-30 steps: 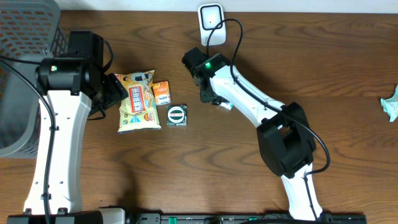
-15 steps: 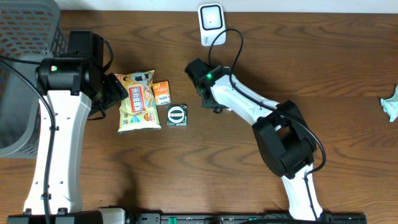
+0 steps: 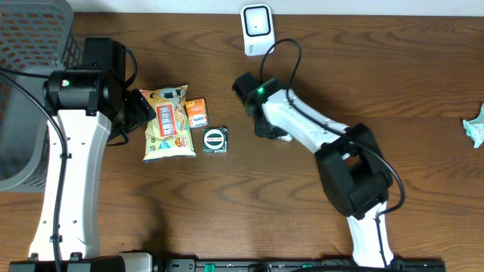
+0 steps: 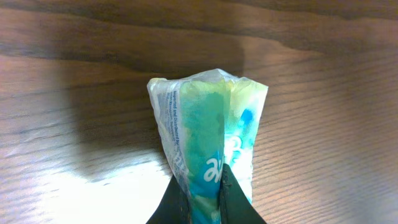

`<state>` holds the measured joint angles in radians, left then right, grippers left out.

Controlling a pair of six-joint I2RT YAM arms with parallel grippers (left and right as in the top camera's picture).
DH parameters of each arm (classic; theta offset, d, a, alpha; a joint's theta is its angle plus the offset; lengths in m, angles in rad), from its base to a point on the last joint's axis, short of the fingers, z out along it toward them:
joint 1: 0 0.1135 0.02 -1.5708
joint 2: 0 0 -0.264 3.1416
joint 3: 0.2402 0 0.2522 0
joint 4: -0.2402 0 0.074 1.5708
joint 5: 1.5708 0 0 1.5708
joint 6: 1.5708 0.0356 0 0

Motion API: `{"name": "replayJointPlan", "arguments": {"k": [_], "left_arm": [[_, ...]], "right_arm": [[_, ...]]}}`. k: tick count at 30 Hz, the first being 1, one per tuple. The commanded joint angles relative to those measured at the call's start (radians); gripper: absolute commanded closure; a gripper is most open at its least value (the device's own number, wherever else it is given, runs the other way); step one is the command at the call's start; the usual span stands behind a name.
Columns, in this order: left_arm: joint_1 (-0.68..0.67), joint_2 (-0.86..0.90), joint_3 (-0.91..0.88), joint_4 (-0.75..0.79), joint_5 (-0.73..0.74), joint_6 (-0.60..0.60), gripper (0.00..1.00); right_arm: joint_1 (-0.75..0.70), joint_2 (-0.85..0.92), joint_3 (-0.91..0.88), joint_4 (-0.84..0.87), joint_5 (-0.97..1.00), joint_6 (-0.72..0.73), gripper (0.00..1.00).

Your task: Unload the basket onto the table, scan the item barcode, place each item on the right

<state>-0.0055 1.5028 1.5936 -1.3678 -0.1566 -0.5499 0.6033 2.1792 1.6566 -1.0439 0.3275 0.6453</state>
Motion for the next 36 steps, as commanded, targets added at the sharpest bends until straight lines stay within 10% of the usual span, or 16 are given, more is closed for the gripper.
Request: {"name": "replayJointPlan", "arguments": {"k": [1, 17, 24, 36], "left_arm": [[0.003, 0.000, 0.000, -0.004, -0.009, -0.005, 0.02], [0.003, 0.000, 0.000, -0.004, -0.009, -0.006, 0.02], [0.003, 0.000, 0.000, -0.004, -0.009, -0.006, 0.02], [0.003, 0.000, 0.000, -0.004, -0.009, -0.006, 0.02]], "right_arm": [[-0.052, -0.093, 0.070, 0.003, -0.218, -0.135, 0.99], [-0.323, -0.129, -0.180, 0.093, -1.163, -0.505, 0.99], [-0.433, -0.129, -0.401, 0.262, -1.167, -0.500, 0.91], [-0.636, -0.140, -0.301, 0.008, -0.954, -0.554, 0.50]]}}
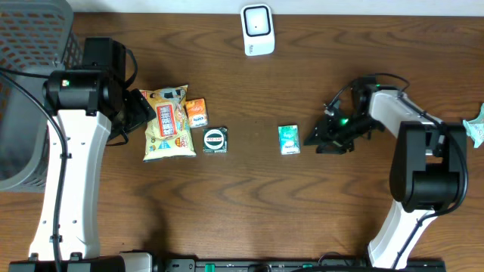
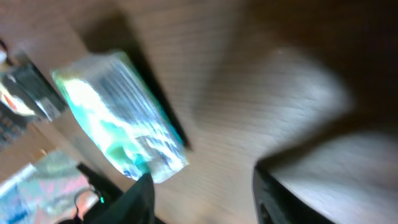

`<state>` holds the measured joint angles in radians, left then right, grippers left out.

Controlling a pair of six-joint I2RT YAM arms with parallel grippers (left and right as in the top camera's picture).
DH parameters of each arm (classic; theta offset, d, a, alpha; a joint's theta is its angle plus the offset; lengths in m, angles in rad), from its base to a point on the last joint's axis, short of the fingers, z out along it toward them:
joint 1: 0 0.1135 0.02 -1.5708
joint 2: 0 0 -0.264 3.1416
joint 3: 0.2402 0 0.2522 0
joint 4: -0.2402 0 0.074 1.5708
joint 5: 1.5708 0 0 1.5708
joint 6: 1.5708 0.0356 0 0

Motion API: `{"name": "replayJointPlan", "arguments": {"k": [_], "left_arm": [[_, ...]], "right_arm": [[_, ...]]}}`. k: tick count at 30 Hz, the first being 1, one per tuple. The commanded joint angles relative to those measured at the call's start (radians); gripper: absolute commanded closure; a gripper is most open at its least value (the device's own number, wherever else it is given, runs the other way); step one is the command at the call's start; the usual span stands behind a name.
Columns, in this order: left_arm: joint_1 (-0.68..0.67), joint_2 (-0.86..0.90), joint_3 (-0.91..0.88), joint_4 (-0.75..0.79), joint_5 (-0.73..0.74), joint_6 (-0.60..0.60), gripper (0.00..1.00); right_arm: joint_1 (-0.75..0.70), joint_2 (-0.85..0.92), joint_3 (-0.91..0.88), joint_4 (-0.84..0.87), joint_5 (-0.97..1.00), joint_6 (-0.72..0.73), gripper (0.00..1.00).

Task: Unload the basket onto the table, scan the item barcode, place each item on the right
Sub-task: 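Lower the right gripper onto the green Kleenex pack and grasp it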

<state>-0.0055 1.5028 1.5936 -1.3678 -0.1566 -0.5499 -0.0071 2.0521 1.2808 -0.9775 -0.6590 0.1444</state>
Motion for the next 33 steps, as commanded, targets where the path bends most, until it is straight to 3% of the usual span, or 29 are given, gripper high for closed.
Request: {"name": "replayJointPlan", "arguments": {"k": [1, 4, 6, 8, 12, 14, 21, 25, 33], "left_arm": [[0.003, 0.000, 0.000, -0.004, -0.009, -0.006, 0.02], [0.003, 0.000, 0.000, -0.004, -0.009, -0.005, 0.02], [0.003, 0.000, 0.000, -0.004, -0.009, -0.005, 0.02], [0.003, 0.000, 0.000, -0.004, -0.009, -0.005, 0.02], [0.003, 0.000, 0.000, -0.004, -0.009, -0.005, 0.02], [0.003, 0.000, 0.000, -0.004, -0.009, -0.006, 0.02], [0.003, 0.000, 0.000, -0.004, -0.009, -0.006, 0.02], [0.003, 0.000, 0.000, -0.004, -0.009, -0.005, 0.02], [0.003, 0.000, 0.000, -0.004, -0.009, -0.006, 0.02]], "right_arm": [[-0.029, -0.016, 0.097, -0.089, 0.032, -0.072, 0.48], [-0.019, -0.024, 0.143, -0.155, 0.032, -0.138, 0.38], [0.002, -0.026, 0.146, -0.160, 0.032, -0.146, 0.14], [0.024, -0.025, 0.146, -0.150, 0.032, -0.142, 0.05], [0.051, -0.025, 0.146, -0.102, 0.025, -0.137, 0.06], [0.058, -0.025, 0.146, -0.066, 0.022, -0.104, 0.12], [0.113, -0.025, 0.100, 0.048, 0.085, -0.064, 0.22], [0.159, -0.025, 0.061, 0.129, 0.097, -0.053, 0.23], [0.223, -0.025, 0.003, 0.187, 0.279, 0.129, 0.31]]}}
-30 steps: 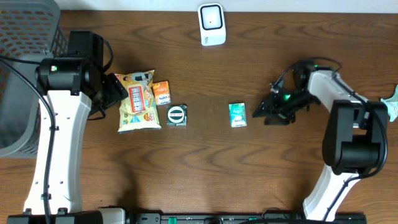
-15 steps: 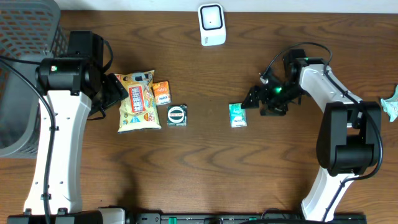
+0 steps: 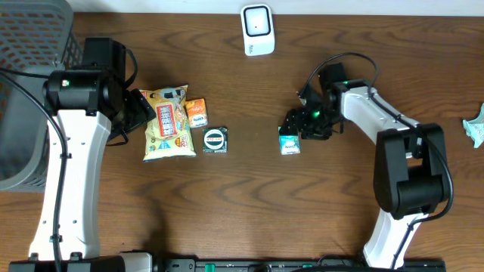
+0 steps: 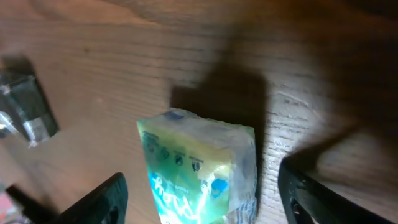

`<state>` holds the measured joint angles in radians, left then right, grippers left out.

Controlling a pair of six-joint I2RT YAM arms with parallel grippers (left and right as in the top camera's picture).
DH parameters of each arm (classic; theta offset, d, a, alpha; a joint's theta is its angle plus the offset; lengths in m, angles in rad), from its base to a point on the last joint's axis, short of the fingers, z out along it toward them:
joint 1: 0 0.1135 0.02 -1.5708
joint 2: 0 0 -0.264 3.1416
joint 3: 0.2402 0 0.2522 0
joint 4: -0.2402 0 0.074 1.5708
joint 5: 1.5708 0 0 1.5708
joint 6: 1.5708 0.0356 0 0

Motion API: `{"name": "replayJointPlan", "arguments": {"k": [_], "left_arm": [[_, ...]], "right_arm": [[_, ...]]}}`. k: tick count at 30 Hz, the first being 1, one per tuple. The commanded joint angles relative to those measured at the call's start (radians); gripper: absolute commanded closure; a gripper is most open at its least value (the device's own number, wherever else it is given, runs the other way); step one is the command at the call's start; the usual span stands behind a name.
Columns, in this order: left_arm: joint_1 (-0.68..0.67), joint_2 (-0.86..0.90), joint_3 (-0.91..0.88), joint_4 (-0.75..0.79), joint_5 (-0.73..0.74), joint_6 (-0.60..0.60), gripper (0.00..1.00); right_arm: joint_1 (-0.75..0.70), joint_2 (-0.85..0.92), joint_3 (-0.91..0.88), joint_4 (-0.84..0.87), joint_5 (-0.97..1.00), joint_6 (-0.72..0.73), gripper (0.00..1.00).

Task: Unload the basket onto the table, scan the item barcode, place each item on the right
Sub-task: 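Lower the right gripper onto the green Kleenex pack and grasp it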

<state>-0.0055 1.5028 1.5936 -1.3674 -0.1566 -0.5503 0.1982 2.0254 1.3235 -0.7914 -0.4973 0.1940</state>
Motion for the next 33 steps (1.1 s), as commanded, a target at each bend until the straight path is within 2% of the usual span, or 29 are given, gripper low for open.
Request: {"name": "replayJointPlan", "arguments": {"k": [1, 5, 10, 12, 17, 24, 30, 33], "left_arm": [[0.003, 0.000, 0.000, -0.005, -0.009, -0.005, 0.02], [0.003, 0.000, 0.000, -0.005, -0.009, -0.005, 0.02], [0.003, 0.000, 0.000, -0.005, -0.009, -0.005, 0.02], [0.003, 0.000, 0.000, -0.005, -0.009, -0.005, 0.02], [0.003, 0.000, 0.000, -0.005, -0.009, -0.005, 0.02], [0.003, 0.000, 0.000, -0.005, -0.009, -0.005, 0.02], [0.003, 0.000, 0.000, -0.005, -0.009, -0.005, 0.02], [0.003, 0.000, 0.000, -0.005, -0.009, -0.005, 0.02]], "right_arm": [[0.020, 0.002, -0.045, 0.005, 0.117, 0.080, 0.37], [0.020, 0.002, -0.049, -0.003, 0.117, 0.079, 0.73], [0.011, 0.001, -0.049, -0.006, 0.067, 0.066, 0.85], [0.011, -0.004, -0.046, -0.005, -0.005, 0.023, 0.98], [0.002, -0.036, -0.011, -0.023, -0.200, -0.121, 0.99], [-0.061, -0.118, 0.020, -0.050, -0.664, -0.400, 0.99], [-0.109, -0.137, 0.020, -0.065, -0.992, -0.517, 0.99], [-0.113, -0.137, 0.020, -0.053, -1.065, -0.523, 0.99]]}}
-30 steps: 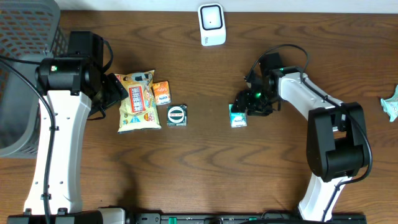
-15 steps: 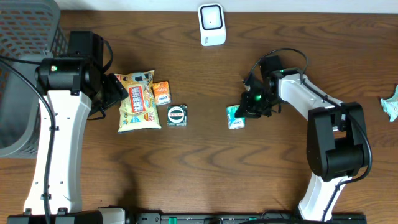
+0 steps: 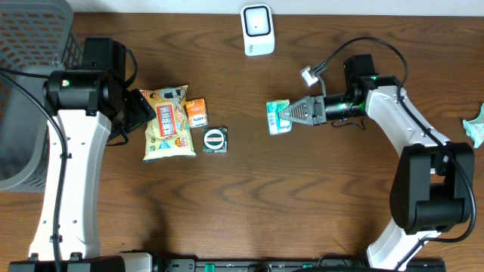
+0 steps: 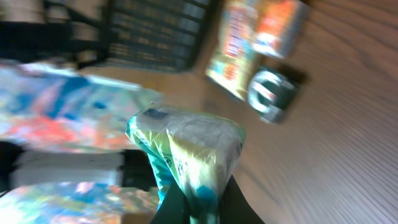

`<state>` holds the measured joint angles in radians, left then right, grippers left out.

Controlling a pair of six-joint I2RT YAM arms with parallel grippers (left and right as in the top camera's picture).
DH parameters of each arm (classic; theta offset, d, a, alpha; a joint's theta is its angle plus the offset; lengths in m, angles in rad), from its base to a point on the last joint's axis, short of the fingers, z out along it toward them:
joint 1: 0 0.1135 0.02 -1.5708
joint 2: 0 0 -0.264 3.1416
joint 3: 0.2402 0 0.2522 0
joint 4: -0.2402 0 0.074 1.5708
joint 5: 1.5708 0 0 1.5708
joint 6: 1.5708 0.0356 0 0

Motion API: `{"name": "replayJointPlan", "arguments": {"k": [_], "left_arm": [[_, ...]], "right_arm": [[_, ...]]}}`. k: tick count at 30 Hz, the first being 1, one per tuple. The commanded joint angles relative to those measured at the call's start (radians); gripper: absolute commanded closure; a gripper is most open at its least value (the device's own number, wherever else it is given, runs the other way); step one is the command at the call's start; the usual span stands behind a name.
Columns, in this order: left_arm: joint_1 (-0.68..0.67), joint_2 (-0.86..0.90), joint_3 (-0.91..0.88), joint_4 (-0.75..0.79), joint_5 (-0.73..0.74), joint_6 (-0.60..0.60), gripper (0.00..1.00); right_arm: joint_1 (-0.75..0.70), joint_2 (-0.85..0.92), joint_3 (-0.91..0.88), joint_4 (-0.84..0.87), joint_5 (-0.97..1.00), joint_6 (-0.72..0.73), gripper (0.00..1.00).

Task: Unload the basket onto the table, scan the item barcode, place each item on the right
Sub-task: 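Lower the right gripper onto the green Kleenex pack and grasp it, then lift the tissue pack up under the scanner with the right gripper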

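Observation:
A green and white tissue packet (image 3: 277, 118) is pinched at one end by my right gripper (image 3: 291, 115), which is shut on it and holds it sideways, pointing left, right of the table's centre. In the right wrist view the packet (image 4: 193, 146) rises from between the two dark fingertips (image 4: 171, 208), and the gripper (image 4: 202, 208) is tilted over the table. The white barcode scanner (image 3: 257, 29) stands at the far edge, above and left of the packet. My left gripper (image 3: 141, 106) rests by a snack bag; its jaws are hidden under the arm.
A yellow snack bag (image 3: 167, 121), a small orange packet (image 3: 197, 111) and a round green tin (image 3: 215, 139) lie left of centre. A grey mesh basket (image 3: 30, 45) fills the far left corner. Another crumpled green wrapper (image 3: 476, 125) lies at the right edge.
My right gripper was open over the packet lying flat on the table. Now it is shut on the packet's end, and the packet sits a little farther up and left.
First my right gripper held the packet low at the table's centre. Then the packet lay flat on the table with the gripper open to its right. Then the open gripper was over it. Now the gripper is shut on it again, pointing left.

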<state>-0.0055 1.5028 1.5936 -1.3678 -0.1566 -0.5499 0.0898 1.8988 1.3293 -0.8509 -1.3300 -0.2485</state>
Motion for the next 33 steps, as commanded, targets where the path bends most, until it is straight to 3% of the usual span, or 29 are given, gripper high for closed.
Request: {"name": "replayJointPlan", "arguments": {"k": [1, 15, 20, 24, 28, 30, 33], "left_arm": [[0.003, 0.000, 0.000, -0.004, -0.009, -0.006, 0.02], [0.003, 0.000, 0.000, -0.004, -0.009, -0.006, 0.02], [0.003, 0.000, 0.000, -0.004, -0.009, -0.006, 0.02], [0.003, 0.000, 0.000, -0.004, -0.009, -0.005, 0.02], [0.003, 0.000, 0.000, -0.004, -0.009, -0.006, 0.02], [0.003, 0.000, 0.000, -0.004, -0.009, -0.005, 0.02], [0.003, 0.000, 0.000, -0.004, -0.009, -0.005, 0.02]], "right_arm": [[-0.004, -0.010, 0.014, 0.012, -0.232, -0.073, 0.99], [-0.003, -0.010, 0.014, 0.013, -0.209, -0.069, 0.99], [0.000, -0.010, 0.014, 0.013, -0.091, -0.008, 0.99], [0.026, -0.010, 0.014, 0.013, 0.217, 0.110, 0.99], [0.099, -0.010, 0.015, 0.018, 0.792, 0.309, 0.99], [0.159, -0.010, 0.027, 0.027, 1.071, 0.342, 0.99], [0.220, -0.010, 0.078, 0.029, 1.225, 0.342, 0.99]]}}
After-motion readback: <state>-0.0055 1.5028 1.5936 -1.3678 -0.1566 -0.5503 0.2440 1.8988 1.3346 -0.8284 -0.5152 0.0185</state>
